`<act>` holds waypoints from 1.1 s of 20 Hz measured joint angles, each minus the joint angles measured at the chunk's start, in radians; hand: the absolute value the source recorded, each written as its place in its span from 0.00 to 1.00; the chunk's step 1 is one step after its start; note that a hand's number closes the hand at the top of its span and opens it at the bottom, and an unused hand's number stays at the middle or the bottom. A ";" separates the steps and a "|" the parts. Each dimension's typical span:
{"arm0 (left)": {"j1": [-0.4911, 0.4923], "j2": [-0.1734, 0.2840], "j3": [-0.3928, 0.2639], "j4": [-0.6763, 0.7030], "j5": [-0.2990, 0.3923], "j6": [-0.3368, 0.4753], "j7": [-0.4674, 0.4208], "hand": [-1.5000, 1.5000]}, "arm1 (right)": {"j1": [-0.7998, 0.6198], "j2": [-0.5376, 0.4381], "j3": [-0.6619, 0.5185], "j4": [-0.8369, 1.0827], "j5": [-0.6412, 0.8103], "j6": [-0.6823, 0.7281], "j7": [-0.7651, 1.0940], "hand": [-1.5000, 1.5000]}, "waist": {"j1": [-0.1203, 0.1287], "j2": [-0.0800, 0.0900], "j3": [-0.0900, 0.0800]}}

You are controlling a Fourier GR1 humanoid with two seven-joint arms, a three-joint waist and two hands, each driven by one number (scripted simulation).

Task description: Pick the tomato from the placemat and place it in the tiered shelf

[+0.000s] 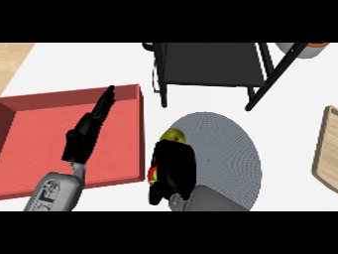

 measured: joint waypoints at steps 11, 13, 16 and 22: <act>-0.016 -0.006 0.004 0.017 -0.002 -0.002 0.016 0.50 | -0.246 -0.001 0.034 -0.064 -0.036 -0.201 -0.022 1.00 | -0.003 -0.010 0.000; -0.016 -0.009 0.006 0.027 -0.003 0.001 0.010 0.50 | -0.292 -0.002 0.025 -0.079 -0.014 -0.225 -0.010 1.00 | -0.010 -0.013 -0.001; -0.007 -0.008 0.012 0.038 -0.003 0.002 -0.004 0.50 | -0.355 -0.003 0.001 -0.093 0.022 -0.246 0.018 1.00 | -0.020 -0.017 -0.002; 0.021 -0.005 0.019 0.044 -0.007 0.011 -0.019 0.50 | -0.489 -0.003 -0.074 -0.072 0.117 -0.223 0.085 1.00 | -0.043 -0.028 -0.003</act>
